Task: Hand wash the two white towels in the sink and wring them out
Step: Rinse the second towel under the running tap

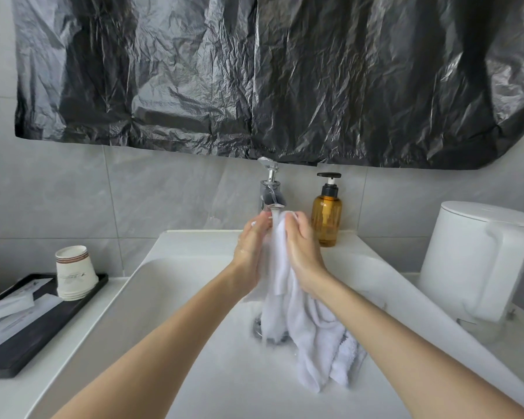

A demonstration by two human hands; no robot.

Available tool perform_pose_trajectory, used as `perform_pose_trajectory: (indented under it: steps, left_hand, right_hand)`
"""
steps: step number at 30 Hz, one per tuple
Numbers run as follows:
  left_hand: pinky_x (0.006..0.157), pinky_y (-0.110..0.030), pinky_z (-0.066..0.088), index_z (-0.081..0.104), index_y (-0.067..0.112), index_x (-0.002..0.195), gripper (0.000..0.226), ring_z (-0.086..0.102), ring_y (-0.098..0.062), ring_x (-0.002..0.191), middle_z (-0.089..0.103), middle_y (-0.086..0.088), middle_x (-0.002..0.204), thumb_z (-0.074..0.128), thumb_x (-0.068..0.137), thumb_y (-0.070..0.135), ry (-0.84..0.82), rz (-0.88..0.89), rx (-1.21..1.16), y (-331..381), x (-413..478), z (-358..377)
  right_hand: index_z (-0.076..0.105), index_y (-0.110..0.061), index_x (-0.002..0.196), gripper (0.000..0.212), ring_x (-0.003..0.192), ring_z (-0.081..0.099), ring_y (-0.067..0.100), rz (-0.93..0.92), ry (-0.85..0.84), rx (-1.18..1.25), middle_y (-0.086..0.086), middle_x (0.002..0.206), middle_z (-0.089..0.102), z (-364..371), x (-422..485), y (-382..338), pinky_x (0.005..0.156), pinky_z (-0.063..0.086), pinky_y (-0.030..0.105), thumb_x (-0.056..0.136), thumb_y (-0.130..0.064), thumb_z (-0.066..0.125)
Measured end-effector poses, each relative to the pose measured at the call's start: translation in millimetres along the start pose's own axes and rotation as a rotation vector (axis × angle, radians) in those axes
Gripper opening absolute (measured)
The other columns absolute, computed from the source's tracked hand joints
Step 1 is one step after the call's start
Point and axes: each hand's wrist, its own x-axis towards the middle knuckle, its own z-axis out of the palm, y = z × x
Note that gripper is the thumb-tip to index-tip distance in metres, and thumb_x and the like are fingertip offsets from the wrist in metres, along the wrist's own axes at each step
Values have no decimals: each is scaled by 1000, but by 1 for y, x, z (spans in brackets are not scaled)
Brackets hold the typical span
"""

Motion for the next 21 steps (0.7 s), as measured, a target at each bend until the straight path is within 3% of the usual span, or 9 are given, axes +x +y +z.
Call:
perform_pose_trajectory:
  steps: [2, 4, 9, 13, 16, 18, 20, 21]
  left_hand:
    - [93, -41, 50, 62, 24, 92, 33, 63, -20, 95, 66, -4, 99, 66, 78, 54, 48, 19, 78, -4, -3, 6]
    - [77, -34, 51, 54, 25, 90, 21, 62, -18, 86, 66, -5, 93, 56, 94, 46, 89, 76, 209, -10, -6, 10]
    - [64, -27, 39, 39, 19, 82, 27, 50, -17, 78, 50, 5, 75, 42, 101, 39, 153, 169, 407, -9, -3, 10]
    - [67, -26, 41, 48, 14, 94, 26, 49, -16, 78, 50, -1, 85, 40, 103, 37, 189, 164, 430, 2, -1, 0]
    - [71, -26, 45, 60, 9, 102, 36, 57, -18, 86, 59, -5, 95, 52, 97, 43, 218, 136, 324, 18, 1, -16]
    - [85, -33, 51, 63, 2, 111, 55, 63, -22, 95, 66, -11, 106, 65, 86, 52, 230, 140, 239, 30, -1, -24]
    - [76, -30, 51, 68, 7, 89, 37, 64, -18, 80, 69, -6, 85, 74, 83, 43, 233, 172, 276, 39, -1, -33]
    - [68, -26, 49, 66, 13, 76, 28, 61, -14, 69, 67, 1, 70, 76, 82, 38, 252, 182, 294, 43, -1, -37]
  right_hand:
    - [50, -11, 93, 23, 73, 51, 16, -58, 24, -92, -5, 72, 54, 4, -3, 1, 63, 38, 27, 103, -29, 39]
    - [48, -7, 98, 27, 80, 58, 29, -103, 45, -198, 9, 84, 64, 6, -3, 3, 66, 40, 36, 102, -32, 39]
    - [33, -16, 91, 28, 79, 61, 36, -172, 19, -327, 12, 88, 65, 8, -2, 6, 62, 45, 40, 100, -39, 47]
    - [31, -15, 92, 23, 80, 60, 41, -231, -32, -386, 18, 87, 66, 1, 0, -7, 62, 36, 38, 103, -35, 35]
    - [45, -12, 94, 31, 80, 60, 41, -243, -64, -617, 21, 85, 66, -15, 11, 2, 61, 37, 39, 103, -40, 33]
    - [45, -17, 69, 41, 65, 49, 32, -217, -143, -620, 10, 64, 53, -26, 21, 10, 58, 31, 37, 101, -42, 40]
    - [32, -20, 60, 48, 58, 34, 20, -198, -232, -506, -1, 57, 34, -32, 26, 12, 57, 23, 34, 98, -45, 47]
    - [34, -19, 62, 46, 57, 32, 16, -185, -286, -471, -2, 58, 33, -34, 28, 13, 58, 22, 33, 97, -44, 49]
